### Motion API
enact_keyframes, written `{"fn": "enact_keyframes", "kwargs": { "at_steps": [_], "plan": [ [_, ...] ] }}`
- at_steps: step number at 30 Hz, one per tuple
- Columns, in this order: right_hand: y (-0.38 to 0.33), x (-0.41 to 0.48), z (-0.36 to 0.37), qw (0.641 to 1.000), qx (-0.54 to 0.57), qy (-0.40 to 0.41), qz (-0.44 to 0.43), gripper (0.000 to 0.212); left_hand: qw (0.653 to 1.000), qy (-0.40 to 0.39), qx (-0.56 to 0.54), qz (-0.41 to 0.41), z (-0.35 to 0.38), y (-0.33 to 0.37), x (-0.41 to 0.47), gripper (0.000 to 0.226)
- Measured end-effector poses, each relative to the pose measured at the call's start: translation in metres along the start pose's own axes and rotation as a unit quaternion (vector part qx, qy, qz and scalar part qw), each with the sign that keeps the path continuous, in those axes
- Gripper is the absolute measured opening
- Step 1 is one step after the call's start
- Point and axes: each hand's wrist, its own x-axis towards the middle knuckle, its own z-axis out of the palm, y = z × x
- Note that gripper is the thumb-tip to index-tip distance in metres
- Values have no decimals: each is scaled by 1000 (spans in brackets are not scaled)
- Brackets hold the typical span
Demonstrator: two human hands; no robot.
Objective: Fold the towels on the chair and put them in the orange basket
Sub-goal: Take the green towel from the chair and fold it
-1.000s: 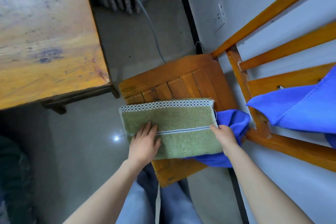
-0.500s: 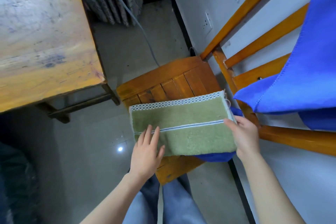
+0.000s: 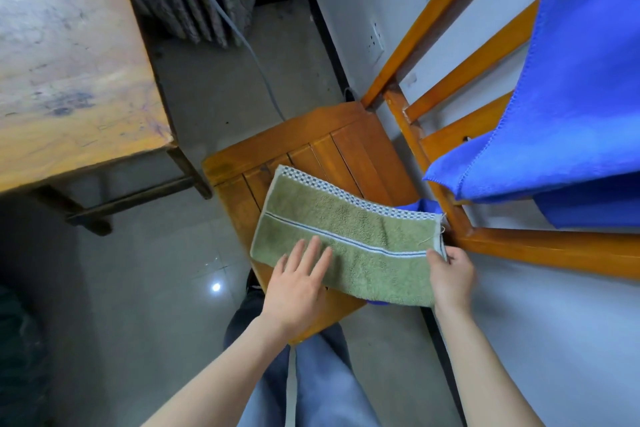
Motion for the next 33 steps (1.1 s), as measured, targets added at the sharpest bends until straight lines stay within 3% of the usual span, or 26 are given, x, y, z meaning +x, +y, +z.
{"fn": "enact_keyframes", "kwargs": {
  "at_steps": [3,5,8,11,15,18,21,23,28,33],
  "plan": [
    [-11,-7,-1,998,47,-31,16,17,996,-76,25,48,9,12,5,59],
    [-22,-15,2,993,80,-75,30,18,988,-144,33,31,14,15,8,62],
    [-45,-32,13,985,86,-151,9,14,988,-151,12,22,13,13,13,62],
    [-71,-50,29,976,65,-204,-45,13,994,-104,-36,23,9,2,11,57],
    [-86,-74,52,968,10,-235,-87,15,984,67,-152,-61,6,-23,-2,59],
    [-91,-88,65,966,-22,-236,-108,15,920,117,-303,-220,8,-50,-6,62],
    [-96,-96,75,964,-32,-234,-125,19,787,133,-493,-346,-2,-73,-3,42],
    [-99,-100,80,962,-51,-221,-151,22,726,101,-558,-389,-8,-82,0,42],
    [-104,-109,105,954,-83,-209,-199,17,690,67,-601,-398,-12,-90,9,22],
    [-102,-117,140,944,-99,-223,-222,18,649,66,-631,-419,-15,-94,10,31]
  ]
}}
